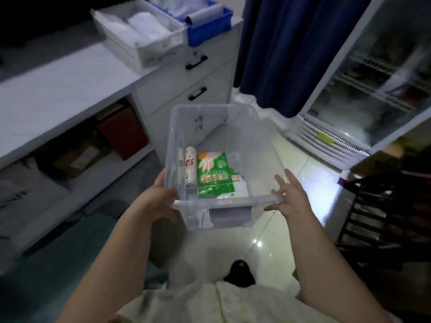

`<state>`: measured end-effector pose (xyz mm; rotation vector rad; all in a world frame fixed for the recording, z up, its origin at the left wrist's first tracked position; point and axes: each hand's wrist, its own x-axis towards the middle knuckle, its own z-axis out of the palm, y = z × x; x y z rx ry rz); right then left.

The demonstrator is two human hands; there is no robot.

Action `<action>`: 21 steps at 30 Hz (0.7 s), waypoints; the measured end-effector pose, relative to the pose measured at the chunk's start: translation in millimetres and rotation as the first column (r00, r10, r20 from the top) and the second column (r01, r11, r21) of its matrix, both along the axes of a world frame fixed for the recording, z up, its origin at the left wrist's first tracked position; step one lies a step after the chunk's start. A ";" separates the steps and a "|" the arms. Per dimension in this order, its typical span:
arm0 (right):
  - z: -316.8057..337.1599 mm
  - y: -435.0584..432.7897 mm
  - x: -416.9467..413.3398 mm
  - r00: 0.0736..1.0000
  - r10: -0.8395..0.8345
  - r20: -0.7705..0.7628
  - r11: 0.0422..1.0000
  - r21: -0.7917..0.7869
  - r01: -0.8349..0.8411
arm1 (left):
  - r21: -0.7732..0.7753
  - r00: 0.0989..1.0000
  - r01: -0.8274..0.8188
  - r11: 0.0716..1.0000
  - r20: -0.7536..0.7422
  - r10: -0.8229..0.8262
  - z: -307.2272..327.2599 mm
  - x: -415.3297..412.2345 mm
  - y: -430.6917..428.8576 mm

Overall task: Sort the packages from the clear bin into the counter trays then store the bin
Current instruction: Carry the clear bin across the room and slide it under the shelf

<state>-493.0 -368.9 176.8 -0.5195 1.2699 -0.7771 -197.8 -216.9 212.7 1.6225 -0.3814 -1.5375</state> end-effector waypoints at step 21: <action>67.0 -472.5 -49.9 0.978 -0.157 0.135 0.919 -0.343 0.195 | -0.370 0.988 -0.066 0.927 0.103 0.111 50.1 -46.2 -516.1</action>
